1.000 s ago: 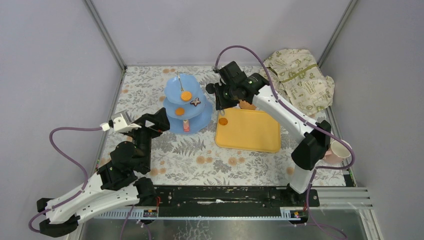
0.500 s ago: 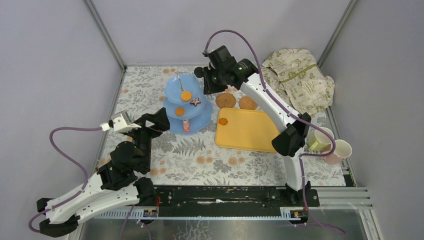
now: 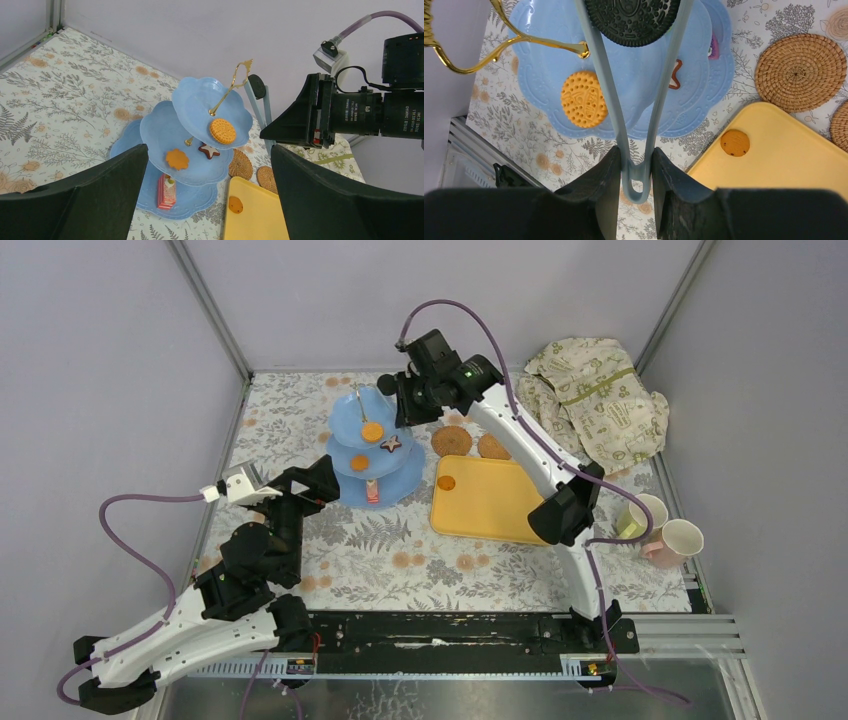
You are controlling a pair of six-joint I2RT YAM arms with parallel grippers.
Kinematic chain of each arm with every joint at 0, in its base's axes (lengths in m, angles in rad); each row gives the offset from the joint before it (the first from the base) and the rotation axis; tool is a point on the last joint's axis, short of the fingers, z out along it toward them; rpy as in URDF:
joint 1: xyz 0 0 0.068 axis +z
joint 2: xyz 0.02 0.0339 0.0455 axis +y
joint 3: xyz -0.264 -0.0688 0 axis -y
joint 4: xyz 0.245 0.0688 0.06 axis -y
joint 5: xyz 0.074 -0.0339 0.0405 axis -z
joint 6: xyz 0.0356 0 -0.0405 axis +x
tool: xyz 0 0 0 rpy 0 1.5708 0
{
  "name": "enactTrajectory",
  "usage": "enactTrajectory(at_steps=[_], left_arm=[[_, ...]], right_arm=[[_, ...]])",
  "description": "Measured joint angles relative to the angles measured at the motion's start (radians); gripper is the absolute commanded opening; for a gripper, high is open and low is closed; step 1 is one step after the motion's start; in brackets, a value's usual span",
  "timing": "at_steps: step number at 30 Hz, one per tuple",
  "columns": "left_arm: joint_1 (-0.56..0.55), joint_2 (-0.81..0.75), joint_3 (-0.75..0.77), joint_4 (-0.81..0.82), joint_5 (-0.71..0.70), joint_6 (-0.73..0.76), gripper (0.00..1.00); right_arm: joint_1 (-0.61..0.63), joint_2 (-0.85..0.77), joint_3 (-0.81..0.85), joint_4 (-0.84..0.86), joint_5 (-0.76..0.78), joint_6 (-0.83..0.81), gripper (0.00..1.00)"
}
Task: Serve the afternoon tea
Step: Place the desert on the desert table.
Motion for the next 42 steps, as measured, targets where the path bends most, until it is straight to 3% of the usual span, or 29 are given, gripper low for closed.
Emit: enactTrajectory(at_steps=[14, 33, 42], left_arm=[[0.000, 0.000, 0.000, 0.000, 0.000, -0.001, 1.00], [0.000, -0.001, -0.004, 0.000, 0.000, -0.007, 1.00], [0.000, -0.001, -0.005, 0.000, 0.000, -0.006, 1.00]], right_arm=[[0.029, 0.016, 0.023, -0.007, -0.023, 0.014, 0.16], [0.030, 0.047, 0.026, -0.006, -0.024, 0.028, 0.39], [0.030, 0.047, 0.026, -0.005, -0.024, 0.028, 0.38]])
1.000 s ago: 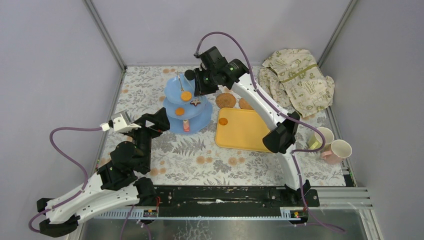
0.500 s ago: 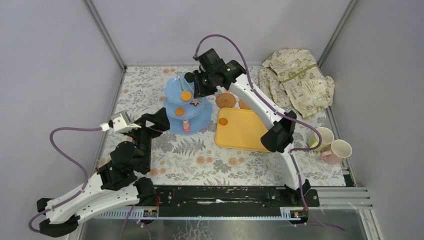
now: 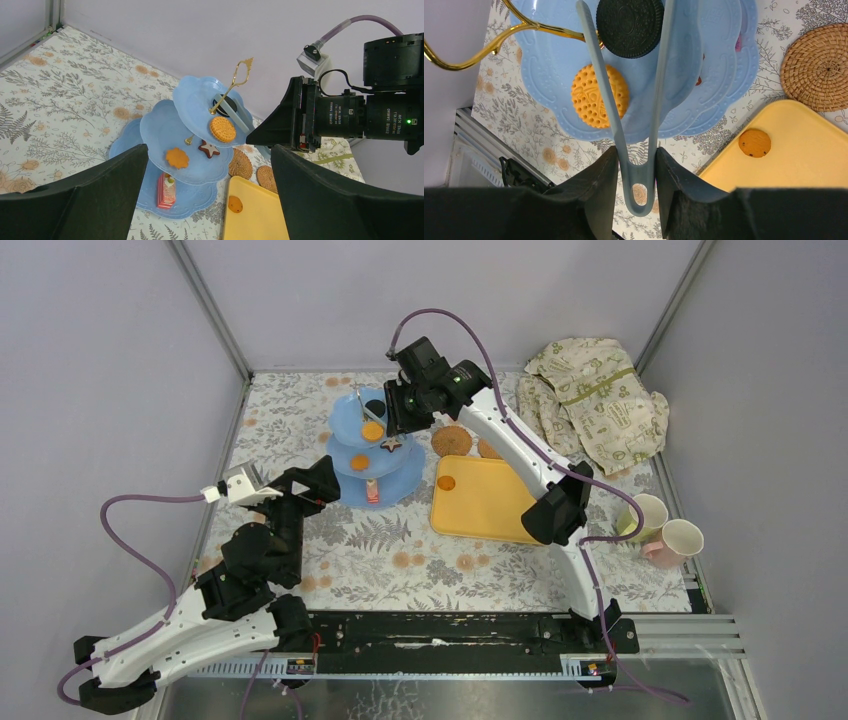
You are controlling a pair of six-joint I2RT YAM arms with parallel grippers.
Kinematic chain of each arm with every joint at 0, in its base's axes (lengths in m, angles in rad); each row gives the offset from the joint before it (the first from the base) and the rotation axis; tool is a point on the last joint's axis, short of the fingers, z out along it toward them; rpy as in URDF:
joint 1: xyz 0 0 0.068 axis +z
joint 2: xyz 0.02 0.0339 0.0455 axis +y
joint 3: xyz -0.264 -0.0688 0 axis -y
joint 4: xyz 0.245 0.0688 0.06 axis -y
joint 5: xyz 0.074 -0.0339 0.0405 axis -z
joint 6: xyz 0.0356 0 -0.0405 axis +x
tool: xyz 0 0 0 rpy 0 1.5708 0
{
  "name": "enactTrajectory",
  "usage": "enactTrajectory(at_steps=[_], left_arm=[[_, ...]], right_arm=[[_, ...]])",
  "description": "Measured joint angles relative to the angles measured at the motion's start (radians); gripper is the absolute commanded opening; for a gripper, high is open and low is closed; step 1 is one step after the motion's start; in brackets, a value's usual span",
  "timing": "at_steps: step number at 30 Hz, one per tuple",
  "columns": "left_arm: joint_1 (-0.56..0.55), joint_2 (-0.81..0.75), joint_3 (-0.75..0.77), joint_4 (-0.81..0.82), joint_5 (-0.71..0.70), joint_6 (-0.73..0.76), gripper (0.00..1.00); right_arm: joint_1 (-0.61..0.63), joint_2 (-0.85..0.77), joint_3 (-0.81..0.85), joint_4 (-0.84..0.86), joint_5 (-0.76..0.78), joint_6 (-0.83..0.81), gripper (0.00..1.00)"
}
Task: Serve the afternoon tea
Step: Place the desert on the desert table.
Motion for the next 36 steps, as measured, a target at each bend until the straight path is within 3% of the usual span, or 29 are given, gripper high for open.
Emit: enactTrajectory(at_steps=[28, 36], left_arm=[[0.000, 0.021, 0.000, 0.003, 0.000, 0.001, 1.00], [0.000, 0.027, -0.001, 0.005, 0.000, 0.006, 1.00]], right_arm=[[0.000, -0.037, -0.046, 0.101, 0.013, -0.013, 0.36], [0.000, -0.113, -0.132, 0.105, 0.052, -0.031, 0.35]])
